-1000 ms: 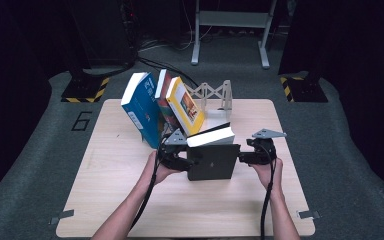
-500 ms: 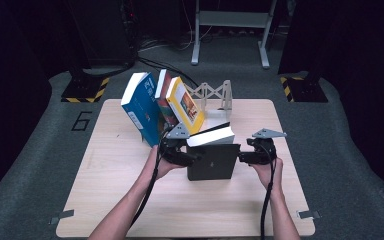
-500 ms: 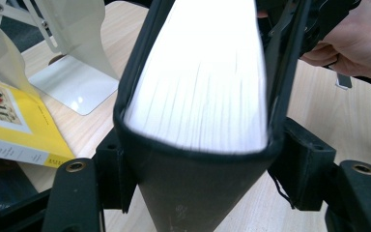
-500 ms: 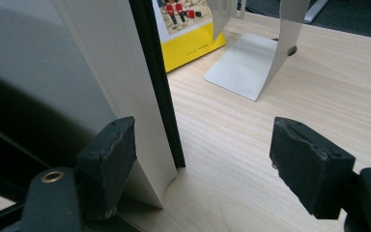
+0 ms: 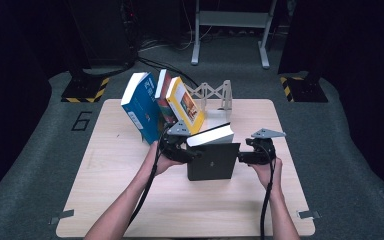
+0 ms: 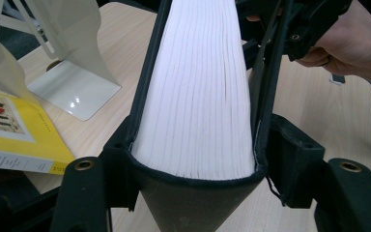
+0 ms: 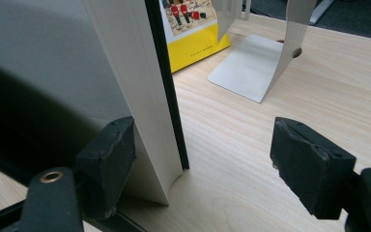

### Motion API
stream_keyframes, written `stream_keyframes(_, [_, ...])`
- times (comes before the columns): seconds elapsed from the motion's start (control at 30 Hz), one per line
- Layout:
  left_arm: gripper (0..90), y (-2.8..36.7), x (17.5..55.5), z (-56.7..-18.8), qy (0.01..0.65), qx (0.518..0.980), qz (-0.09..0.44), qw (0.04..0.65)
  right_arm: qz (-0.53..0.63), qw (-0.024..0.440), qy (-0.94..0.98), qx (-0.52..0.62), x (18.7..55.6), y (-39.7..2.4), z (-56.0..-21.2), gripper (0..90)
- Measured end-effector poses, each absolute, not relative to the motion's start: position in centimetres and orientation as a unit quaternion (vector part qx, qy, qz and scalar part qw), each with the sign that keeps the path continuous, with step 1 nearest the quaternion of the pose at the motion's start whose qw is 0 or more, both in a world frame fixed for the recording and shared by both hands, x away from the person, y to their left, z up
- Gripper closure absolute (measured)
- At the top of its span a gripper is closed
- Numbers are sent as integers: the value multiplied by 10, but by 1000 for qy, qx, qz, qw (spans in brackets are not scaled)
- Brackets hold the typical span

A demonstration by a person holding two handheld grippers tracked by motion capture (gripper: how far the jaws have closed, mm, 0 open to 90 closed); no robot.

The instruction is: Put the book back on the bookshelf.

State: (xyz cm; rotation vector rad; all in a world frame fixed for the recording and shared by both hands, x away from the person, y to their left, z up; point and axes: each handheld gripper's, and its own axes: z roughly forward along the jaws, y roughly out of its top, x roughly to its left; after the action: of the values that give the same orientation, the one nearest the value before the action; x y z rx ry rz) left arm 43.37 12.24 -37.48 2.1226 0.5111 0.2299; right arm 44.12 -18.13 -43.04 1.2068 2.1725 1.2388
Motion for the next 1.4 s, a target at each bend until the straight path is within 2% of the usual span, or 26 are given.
stream_keyframes(0.2, [505,124,431,-375,192,863,95,457,437,185,763,439,442,-189,-432,223])
stream_keyframes(0.33, [527,124,431,-375,193,862,100,458,432,176,755,461,441,-203,-442,213])
stream_keyframes(0.67, [534,124,431,-376,209,856,111,459,375,164,747,524,438,-228,-492,151])
stream_keyframes(0.87, [535,124,430,-377,238,845,122,463,350,182,740,545,435,-232,-510,140])
stream_keyframes(1.13, [535,121,429,-379,290,825,131,468,350,197,725,560,432,-235,-521,135])
stream_keyframes(1.4, [526,115,422,-377,282,833,139,455,351,209,728,550,430,-235,-525,135])
